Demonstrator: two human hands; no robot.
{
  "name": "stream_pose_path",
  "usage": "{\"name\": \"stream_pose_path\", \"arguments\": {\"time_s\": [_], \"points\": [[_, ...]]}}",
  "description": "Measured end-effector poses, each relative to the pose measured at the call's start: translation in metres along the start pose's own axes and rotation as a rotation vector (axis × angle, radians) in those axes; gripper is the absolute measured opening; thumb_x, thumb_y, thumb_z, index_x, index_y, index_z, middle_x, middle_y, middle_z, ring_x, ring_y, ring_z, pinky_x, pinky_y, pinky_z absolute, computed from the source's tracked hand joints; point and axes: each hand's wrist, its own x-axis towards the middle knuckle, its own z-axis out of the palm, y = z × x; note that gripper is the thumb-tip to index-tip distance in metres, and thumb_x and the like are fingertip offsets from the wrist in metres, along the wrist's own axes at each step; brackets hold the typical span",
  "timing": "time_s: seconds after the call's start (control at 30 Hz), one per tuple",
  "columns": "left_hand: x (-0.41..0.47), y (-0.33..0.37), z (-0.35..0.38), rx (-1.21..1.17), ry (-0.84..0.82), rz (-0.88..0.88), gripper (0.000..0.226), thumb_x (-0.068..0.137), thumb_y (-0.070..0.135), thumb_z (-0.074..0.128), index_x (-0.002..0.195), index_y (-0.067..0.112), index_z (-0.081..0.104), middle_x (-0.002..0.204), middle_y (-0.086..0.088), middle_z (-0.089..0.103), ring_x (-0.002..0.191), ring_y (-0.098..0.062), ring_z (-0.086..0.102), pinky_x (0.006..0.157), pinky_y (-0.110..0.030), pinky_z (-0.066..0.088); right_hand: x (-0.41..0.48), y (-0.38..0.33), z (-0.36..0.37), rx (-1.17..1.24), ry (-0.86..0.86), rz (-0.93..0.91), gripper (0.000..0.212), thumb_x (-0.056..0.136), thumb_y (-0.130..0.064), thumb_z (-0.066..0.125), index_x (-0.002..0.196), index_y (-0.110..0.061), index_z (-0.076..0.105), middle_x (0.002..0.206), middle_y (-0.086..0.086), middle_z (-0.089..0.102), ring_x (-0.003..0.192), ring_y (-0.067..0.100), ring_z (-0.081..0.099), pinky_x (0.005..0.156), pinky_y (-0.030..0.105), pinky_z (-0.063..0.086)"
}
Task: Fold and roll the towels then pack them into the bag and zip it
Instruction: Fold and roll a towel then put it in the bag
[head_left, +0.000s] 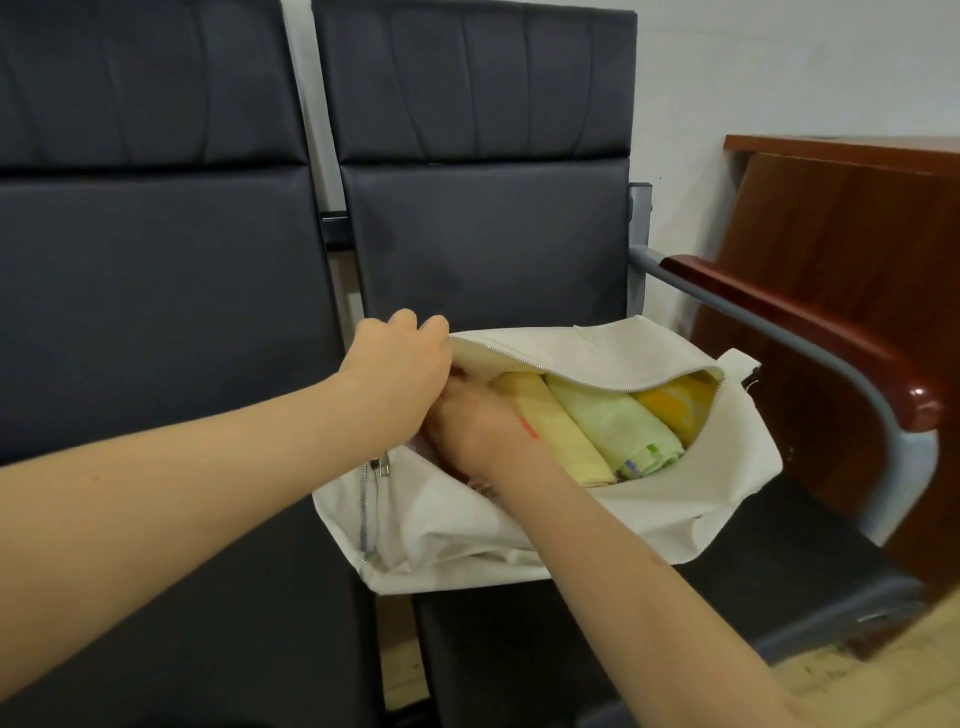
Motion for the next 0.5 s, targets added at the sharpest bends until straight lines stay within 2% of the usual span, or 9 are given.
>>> {"name": "stream_pose_path", "arguments": {"time_s": [0.03,0.1,0.17,0.23,0.27,0.3,0.37,0.4,0.5], "points": [[0.0,-0.001,0.002,0.001,0.007,0.01,0.036,0.086,0.016,0.06,0.12,0.013,0.046,0.109,-0.002,0.038,0.083,-0.017,0.034,0.05,-0.027,0.022,-0.004,-0.003,0.006,0.082,-0.033,-0.047,0.046,0.102,-0.036,0.035,0.145,-0.02,0.041,0.152,0.002,0.036,0.142,0.023,0.025,0.117,0.038,0.015],[0.0,-0.003,0.008,0.002,0.03,0.04,0.036,0.085,0.02,0.061,0.118,0.016,0.048,0.106,-0.001,0.038,0.082,-0.016,0.035,0.048,-0.027,0.021,-0.012,-0.003,0.014,0.166,-0.116,-0.021,0.053,0.103,-0.04,0.026,0.153,-0.021,0.025,0.161,-0.002,0.019,0.149,0.017,0.006,0.119,0.037,-0.001],[0.0,-0.007,0.015,-0.031,0.04,0.066,0.038,0.084,0.027,0.063,0.117,0.017,0.047,0.106,0.0,0.036,0.082,-0.016,0.036,0.048,-0.027,0.022,-0.014,-0.002,0.014,0.169,-0.189,0.008,0.055,0.103,-0.041,0.021,0.155,-0.023,0.014,0.163,-0.002,0.009,0.149,0.014,-0.002,0.119,0.037,-0.005],[0.002,-0.013,0.023,-0.133,0.033,0.1,0.047,0.083,0.033,0.062,0.123,0.02,0.041,0.113,-0.001,0.035,0.085,-0.015,0.038,0.05,-0.026,0.027,-0.014,-0.009,0.0,0.152,-0.246,0.02,0.057,0.102,-0.043,0.024,0.155,-0.025,0.011,0.163,-0.002,0.006,0.149,0.016,-0.005,0.121,0.043,-0.003],[0.002,-0.015,0.027,-0.211,0.027,0.116,0.051,0.083,0.033,0.061,0.127,0.021,0.038,0.118,-0.001,0.034,0.087,-0.016,0.04,0.052,-0.026,0.032,-0.013,-0.014,-0.01,0.141,-0.248,0.024,0.057,0.102,-0.042,0.028,0.155,-0.023,0.015,0.162,0.0,0.01,0.149,0.018,-0.001,0.121,0.044,0.002],[0.001,-0.016,0.031,-0.3,0.019,0.126,0.053,0.084,0.03,0.059,0.131,0.023,0.035,0.124,-0.002,0.033,0.091,-0.017,0.042,0.054,-0.027,0.037,-0.014,-0.02,-0.022,0.138,-0.227,0.034,0.054,0.101,-0.037,0.033,0.152,-0.02,0.025,0.159,0.004,0.021,0.148,0.023,0.011,0.119,0.043,0.011],[-0.006,-0.017,0.037,-0.456,0.012,0.145,0.058,0.085,0.023,0.056,0.138,0.026,0.031,0.135,-0.003,0.029,0.099,-0.021,0.046,0.065,-0.032,0.048,-0.019,-0.034,-0.046,0.15,-0.174,0.086,0.042,0.099,-0.024,0.042,0.139,-0.013,0.045,0.141,0.013,0.046,0.132,0.03,0.04,0.11,0.04,0.03],[-0.011,-0.016,0.04,-0.5,0.016,0.16,0.06,0.086,0.021,0.055,0.14,0.027,0.03,0.138,-0.003,0.027,0.104,-0.022,0.046,0.071,-0.034,0.05,-0.022,-0.041,-0.058,0.126,-0.2,0.117,0.04,0.098,-0.02,0.045,0.136,-0.01,0.048,0.136,0.015,0.051,0.126,0.031,0.046,0.105,0.041,0.036],[-0.029,-0.02,0.036,-0.596,0.044,0.197,0.062,0.085,0.022,0.058,0.141,0.026,0.033,0.14,0.001,0.029,0.11,-0.02,0.047,0.08,-0.033,0.05,-0.022,-0.065,-0.089,-0.067,-0.536,0.241,0.049,0.098,-0.017,0.051,0.144,-0.011,0.036,0.144,0.015,0.041,0.129,0.032,0.043,0.109,0.042,0.038]]}}
